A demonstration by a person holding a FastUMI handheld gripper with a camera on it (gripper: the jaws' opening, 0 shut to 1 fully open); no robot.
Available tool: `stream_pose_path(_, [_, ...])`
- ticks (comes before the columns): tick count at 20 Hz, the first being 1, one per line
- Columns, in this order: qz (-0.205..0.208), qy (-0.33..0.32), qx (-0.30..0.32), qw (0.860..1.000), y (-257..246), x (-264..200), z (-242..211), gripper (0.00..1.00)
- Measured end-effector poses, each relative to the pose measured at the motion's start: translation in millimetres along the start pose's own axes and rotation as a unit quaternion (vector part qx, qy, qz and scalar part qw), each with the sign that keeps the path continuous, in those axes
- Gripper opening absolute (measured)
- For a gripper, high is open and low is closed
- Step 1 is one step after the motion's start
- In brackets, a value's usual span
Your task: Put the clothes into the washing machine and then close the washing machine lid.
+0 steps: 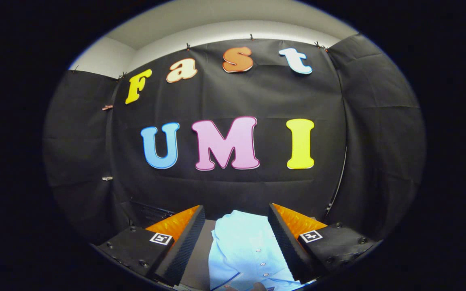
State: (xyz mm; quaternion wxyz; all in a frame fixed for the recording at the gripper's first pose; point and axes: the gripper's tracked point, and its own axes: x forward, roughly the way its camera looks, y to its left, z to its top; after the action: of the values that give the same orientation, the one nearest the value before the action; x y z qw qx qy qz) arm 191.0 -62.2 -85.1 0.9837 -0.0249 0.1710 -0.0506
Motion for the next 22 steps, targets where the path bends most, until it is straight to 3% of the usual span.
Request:
stream_pose_path(6, [-0.016, 0.096, 0.014, 0.995, -25, 63, -42, 0.98])
stream_pose_path(12, [-0.025, 0.191, 0.02, 0.981, -39, 102, -94, 0.99])
stream_pose_path(22, [-0.049, 0.296, 0.02, 0.954, -54, 120, -158, 0.97])
